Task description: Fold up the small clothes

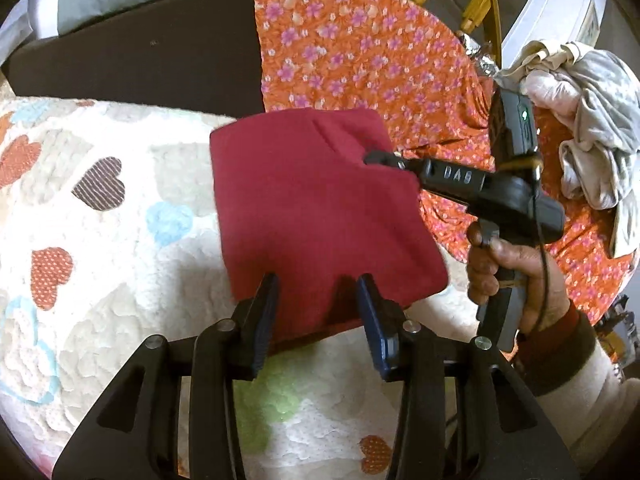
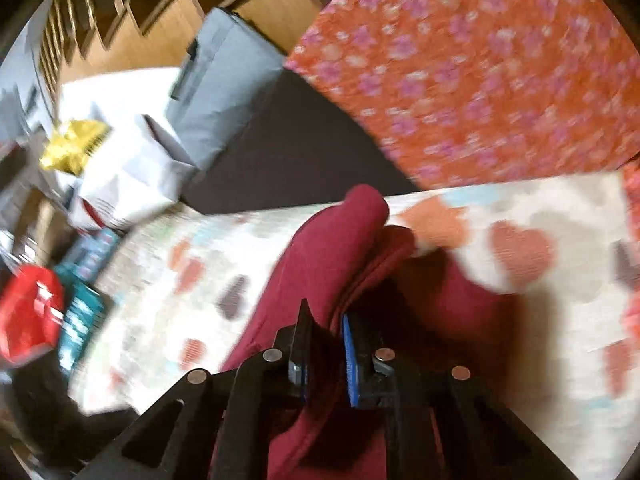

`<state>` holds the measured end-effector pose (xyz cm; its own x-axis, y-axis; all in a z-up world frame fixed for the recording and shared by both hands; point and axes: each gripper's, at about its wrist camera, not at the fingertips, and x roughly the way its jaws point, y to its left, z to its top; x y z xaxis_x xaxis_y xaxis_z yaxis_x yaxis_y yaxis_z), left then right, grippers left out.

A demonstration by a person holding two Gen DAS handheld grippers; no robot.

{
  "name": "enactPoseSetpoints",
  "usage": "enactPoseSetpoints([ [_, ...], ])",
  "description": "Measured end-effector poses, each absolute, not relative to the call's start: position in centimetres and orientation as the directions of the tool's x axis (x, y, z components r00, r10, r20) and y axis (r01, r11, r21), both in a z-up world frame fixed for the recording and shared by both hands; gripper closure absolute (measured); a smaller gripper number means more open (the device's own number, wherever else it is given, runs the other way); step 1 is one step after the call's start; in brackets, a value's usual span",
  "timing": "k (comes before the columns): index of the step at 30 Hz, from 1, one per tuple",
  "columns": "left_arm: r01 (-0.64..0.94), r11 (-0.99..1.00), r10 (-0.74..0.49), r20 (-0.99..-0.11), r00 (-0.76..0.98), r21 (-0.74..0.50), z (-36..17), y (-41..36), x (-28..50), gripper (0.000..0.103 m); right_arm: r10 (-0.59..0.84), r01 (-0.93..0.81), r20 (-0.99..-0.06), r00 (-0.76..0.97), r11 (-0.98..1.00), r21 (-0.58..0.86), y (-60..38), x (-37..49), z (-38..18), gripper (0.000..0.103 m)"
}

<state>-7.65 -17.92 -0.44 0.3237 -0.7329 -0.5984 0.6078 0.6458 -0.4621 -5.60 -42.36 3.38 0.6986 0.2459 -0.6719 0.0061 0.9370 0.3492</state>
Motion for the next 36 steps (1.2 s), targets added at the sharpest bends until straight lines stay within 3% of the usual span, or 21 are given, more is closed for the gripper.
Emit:
enactPoseSetpoints([
  [4,0.601,0.691,-0.664,-0.682,0.308,-0.402,-2.6,-19.9,-7.6,0.063,0.046,0.132,-0.794,0.606,0.979,0.157,-44.5,-5.6,-0.1,0.091],
  [6,0.609,0.696,-0.649,-0.697,0.305,-0.382,-2.7,-20.5,-7.8,0.063,0.035,0.177,-0.844,0.535,0.972,0.152,-45.5,-5.2,-3.3,0.090],
  [8,0.624,0.699,-0.640,-0.693,0.331,-0.348,-2.0,-20.8,-8.0,0.063,0.035,0.195,-0.832,0.553,0.966,0.170,-46.1,-5.7,-3.0,0.087],
  [10,0.634,0.698,-0.644,-0.679,0.353,-0.333,-1.1,-20.9,-8.0,0.063,0.018,0.224,-0.823,0.567,0.959,0.175,-46.9,-6.3,-1.3,0.076],
  [13,0.639,0.697,-0.649,-0.664,0.371,-0.324,-0.2,-21.8,-7.3,0.063,-0.001,0.235,-0.766,0.643,0.952,0.195,-47.9,-7.7,2.1,0.076],
  [16,0.640,0.703,-0.634,-0.680,0.368,-0.310,-0.6,-23.3,-6.6,0.063,0.151,0.119,-0.708,0.690,0.941,0.317,-46.7,-7.2,4.4,0.076],
  [19,0.636,0.716,-0.595,-0.727,0.343,-0.286,-2.1,-24.6,-6.1,0.063,0.194,0.071,-0.749,0.633,0.949,0.307,-45.1,-4.9,2.6,0.076],
  [22,0.640,0.720,-0.576,-0.746,0.335,-0.269,-3.2,-25.5,-5.8,0.063,0.108,0.115,-0.829,0.549,0.972,0.203,-44.9,-2.8,-1.4,0.076],
  [24,0.643,0.727,-0.559,-0.752,0.349,-0.241,-3.2,-25.9,-6.0,0.062,0.127,0.133,-0.804,0.581,0.960,0.247,-46.2,-2.4,-2.8,0.078],
  [28,0.643,0.729,-0.555,-0.753,0.353,-0.235,-2.9,-26.2,-6.2,0.049,0.157,0.197,-0.796,0.584,0.924,0.327,-47.6,-2.6,-1.4,0.079],
  [32,0.635,0.736,-0.552,-0.751,0.363,-0.235,-2.8,-26.2,-6.3,0.049,0.147,0.116,-0.784,0.603,0.956,0.269,-45.8,-6.7,2.2,0.078],
  [36,0.628,0.746,-0.539,-0.755,0.375,-0.221,-2.7,-26.4,-6.5,0.049,0.131,0.080,-0.800,0.585,0.973,0.217,-43.7,-10.7,1.5,0.078],
])
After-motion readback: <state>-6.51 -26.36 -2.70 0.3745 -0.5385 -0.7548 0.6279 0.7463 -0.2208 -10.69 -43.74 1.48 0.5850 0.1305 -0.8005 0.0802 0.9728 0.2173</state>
